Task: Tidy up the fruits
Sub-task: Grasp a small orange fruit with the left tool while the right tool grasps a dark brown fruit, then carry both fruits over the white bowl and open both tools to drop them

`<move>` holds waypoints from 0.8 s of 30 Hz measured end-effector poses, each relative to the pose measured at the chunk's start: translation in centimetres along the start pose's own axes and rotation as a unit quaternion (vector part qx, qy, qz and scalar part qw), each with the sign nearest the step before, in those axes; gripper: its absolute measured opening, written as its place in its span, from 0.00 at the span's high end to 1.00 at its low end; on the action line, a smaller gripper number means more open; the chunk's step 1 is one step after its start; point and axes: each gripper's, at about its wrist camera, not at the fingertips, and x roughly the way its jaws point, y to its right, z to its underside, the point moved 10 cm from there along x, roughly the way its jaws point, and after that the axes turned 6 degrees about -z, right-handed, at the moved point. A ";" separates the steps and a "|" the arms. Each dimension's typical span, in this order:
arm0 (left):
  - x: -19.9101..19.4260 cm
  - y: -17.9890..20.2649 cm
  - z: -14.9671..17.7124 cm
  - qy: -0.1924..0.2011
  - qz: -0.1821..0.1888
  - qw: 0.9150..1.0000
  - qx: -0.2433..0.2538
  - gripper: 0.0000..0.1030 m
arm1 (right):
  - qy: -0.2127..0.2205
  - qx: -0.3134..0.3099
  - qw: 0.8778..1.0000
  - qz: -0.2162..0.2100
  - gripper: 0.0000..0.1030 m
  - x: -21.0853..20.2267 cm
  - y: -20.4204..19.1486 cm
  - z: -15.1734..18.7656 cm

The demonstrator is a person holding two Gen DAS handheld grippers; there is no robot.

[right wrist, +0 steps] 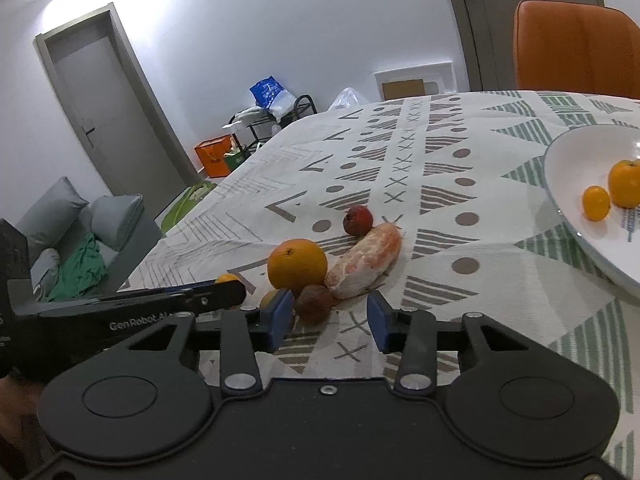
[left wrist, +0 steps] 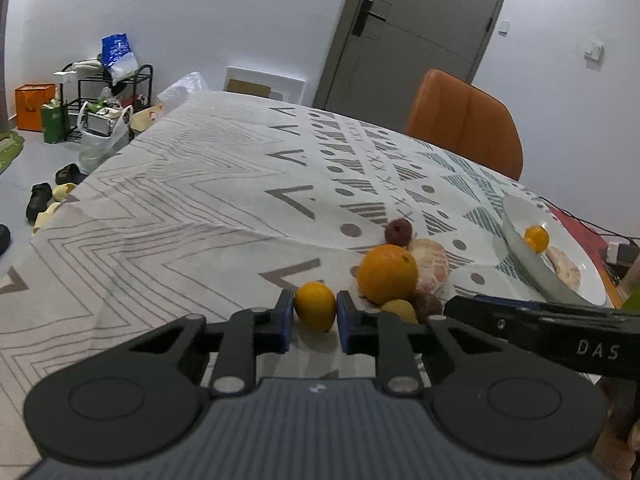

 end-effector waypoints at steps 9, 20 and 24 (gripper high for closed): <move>-0.7 -1.1 -0.6 0.010 -0.005 1.000 -0.009 0.80 | -0.009 -0.008 1.000 -0.005 0.77 1.7 -0.8 0.1; -1.5 0.4 -1.0 0.018 0.007 1.000 0.003 0.80 | 0.017 -0.018 1.000 -0.005 0.83 -0.6 -0.9 -0.1; -1.6 1.9 -1.2 0.023 0.013 1.000 0.013 0.80 | 0.030 -0.010 0.999 0.003 0.83 -1.8 0.3 -0.5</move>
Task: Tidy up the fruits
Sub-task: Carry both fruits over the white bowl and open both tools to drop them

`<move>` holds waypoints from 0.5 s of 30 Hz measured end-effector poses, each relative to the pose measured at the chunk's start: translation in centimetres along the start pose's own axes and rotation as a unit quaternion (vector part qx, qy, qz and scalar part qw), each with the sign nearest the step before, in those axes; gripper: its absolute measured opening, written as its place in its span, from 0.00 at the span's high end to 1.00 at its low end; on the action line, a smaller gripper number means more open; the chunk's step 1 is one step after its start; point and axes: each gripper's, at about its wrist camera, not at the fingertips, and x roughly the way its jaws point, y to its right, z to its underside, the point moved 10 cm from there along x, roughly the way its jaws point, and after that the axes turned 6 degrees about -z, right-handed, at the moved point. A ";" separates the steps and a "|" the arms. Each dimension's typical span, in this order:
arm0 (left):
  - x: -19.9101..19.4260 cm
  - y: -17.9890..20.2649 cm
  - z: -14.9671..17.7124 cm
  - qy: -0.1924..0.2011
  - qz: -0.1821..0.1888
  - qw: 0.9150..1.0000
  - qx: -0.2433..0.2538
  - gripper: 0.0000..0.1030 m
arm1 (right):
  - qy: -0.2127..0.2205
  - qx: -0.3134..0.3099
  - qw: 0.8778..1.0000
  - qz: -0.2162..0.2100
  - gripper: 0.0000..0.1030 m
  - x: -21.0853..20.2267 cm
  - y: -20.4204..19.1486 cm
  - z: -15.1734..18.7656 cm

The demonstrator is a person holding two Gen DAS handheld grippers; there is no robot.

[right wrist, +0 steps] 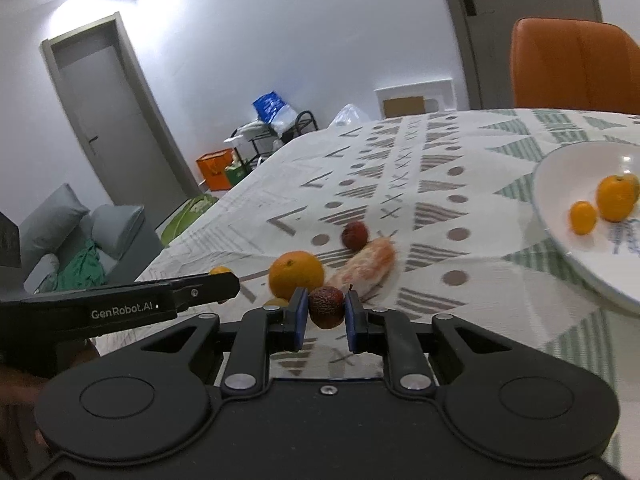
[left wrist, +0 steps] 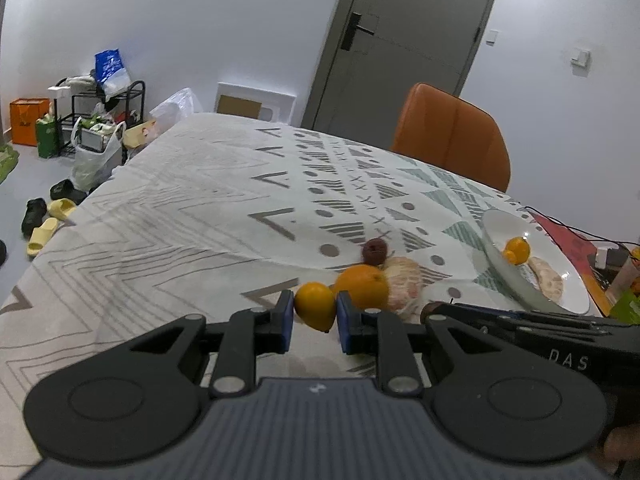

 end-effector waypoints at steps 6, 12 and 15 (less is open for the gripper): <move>0.3 2.4 -0.2 0.004 0.008 1.000 0.019 0.79 | 0.022 0.004 1.000 0.015 0.83 -2.2 1.5 -0.6; 0.6 4.7 -0.3 0.008 0.020 0.999 0.034 0.79 | 0.038 0.011 0.999 0.036 0.83 -4.0 3.4 -0.9; 0.7 5.7 -0.4 0.008 0.026 0.999 0.041 0.79 | 0.045 0.016 0.998 0.045 0.83 -4.9 4.2 -1.0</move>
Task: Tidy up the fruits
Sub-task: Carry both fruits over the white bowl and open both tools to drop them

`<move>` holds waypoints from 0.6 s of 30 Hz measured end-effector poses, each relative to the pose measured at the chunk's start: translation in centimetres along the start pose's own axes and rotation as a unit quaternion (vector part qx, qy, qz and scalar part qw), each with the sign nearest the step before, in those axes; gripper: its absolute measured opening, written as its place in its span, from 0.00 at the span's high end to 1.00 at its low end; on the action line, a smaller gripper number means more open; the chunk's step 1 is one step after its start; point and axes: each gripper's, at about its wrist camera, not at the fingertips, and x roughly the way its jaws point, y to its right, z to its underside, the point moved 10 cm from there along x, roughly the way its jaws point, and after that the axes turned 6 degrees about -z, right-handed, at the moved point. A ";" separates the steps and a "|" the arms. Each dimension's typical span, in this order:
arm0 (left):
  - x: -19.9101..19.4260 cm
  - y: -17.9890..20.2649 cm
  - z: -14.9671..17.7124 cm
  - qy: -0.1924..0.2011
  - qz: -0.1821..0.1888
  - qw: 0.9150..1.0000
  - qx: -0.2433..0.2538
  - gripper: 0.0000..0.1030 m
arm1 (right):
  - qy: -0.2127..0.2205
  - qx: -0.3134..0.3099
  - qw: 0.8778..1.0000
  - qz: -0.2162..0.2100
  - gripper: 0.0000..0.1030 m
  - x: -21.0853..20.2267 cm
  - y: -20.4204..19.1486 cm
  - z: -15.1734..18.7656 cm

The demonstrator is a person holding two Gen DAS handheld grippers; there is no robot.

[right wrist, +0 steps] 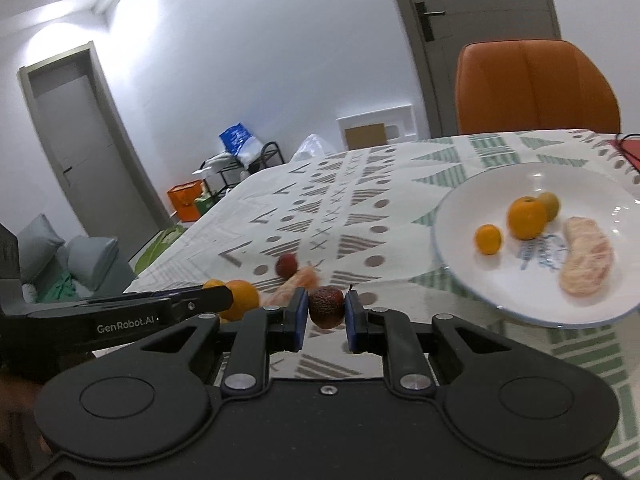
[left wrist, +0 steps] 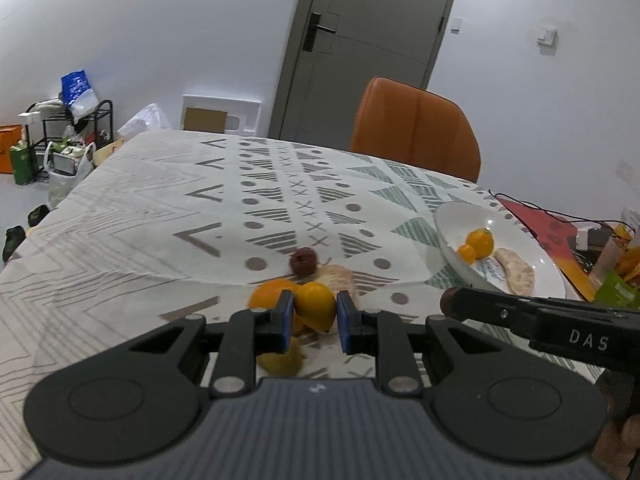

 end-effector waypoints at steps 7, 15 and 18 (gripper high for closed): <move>0.5 2.2 -0.4 0.002 0.012 1.000 0.017 0.79 | 0.017 0.008 1.000 0.017 0.83 -1.4 2.0 -0.5; 0.9 4.4 -0.7 0.004 0.019 0.999 0.035 0.79 | 0.038 0.019 0.999 0.032 0.83 -3.3 4.3 -0.9; 1.1 5.4 -1.0 0.006 0.023 0.999 0.042 0.79 | 0.044 0.027 0.998 0.038 0.83 -3.8 5.5 -1.0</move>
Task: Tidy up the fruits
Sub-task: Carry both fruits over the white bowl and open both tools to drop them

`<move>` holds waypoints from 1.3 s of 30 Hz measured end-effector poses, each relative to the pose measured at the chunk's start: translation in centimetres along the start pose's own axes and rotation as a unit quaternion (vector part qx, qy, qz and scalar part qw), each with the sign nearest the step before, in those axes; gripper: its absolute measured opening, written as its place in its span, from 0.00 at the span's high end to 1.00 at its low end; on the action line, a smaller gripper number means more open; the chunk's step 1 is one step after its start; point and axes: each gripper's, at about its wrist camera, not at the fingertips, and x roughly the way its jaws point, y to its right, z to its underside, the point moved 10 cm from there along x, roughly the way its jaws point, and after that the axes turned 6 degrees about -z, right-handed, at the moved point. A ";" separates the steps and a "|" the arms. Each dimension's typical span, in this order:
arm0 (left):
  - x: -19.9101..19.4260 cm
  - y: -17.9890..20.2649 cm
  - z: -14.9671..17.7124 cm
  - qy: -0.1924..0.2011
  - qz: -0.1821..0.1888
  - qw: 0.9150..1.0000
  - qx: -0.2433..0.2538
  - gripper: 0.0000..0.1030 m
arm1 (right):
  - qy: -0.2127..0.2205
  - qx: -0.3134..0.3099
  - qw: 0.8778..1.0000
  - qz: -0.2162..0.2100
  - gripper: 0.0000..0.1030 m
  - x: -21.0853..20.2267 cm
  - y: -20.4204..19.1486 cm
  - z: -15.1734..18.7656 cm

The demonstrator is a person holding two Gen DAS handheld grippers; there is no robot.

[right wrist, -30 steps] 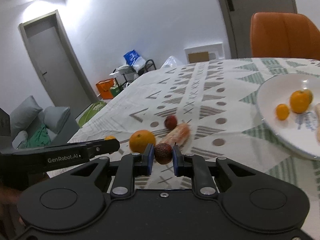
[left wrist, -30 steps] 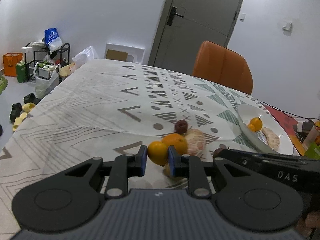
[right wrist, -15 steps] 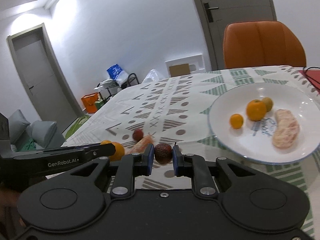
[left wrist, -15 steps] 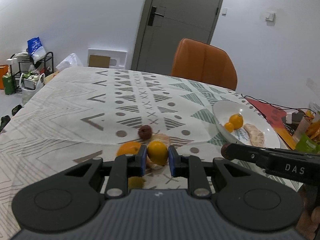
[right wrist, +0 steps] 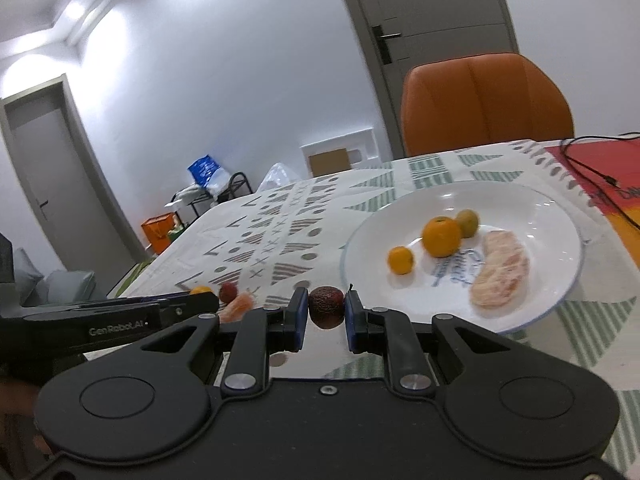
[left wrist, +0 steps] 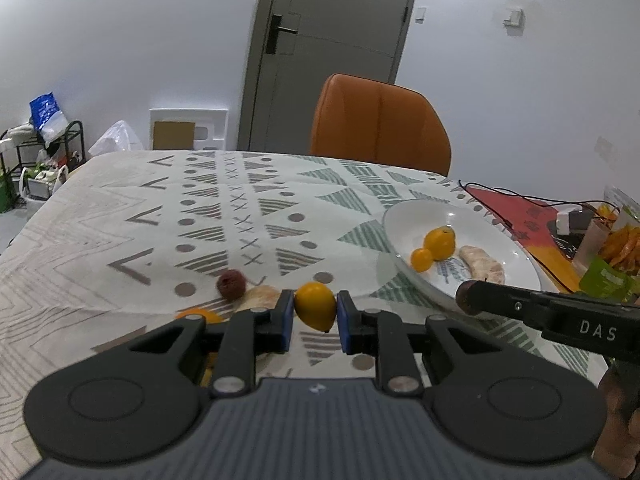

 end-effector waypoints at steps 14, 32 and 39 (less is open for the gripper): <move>1.5 4.3 -0.8 0.001 0.022 0.999 0.032 0.79 | 0.035 0.022 0.998 0.050 0.74 -1.6 4.7 -1.0; 3.2 9.7 -2.2 0.007 0.045 0.996 0.071 0.79 | 0.036 0.036 0.997 0.058 0.61 -4.2 7.4 -0.1; 3.8 11.8 -2.9 0.011 0.054 0.995 0.078 0.79 | 0.041 0.046 0.996 0.060 0.61 -5.1 8.3 0.0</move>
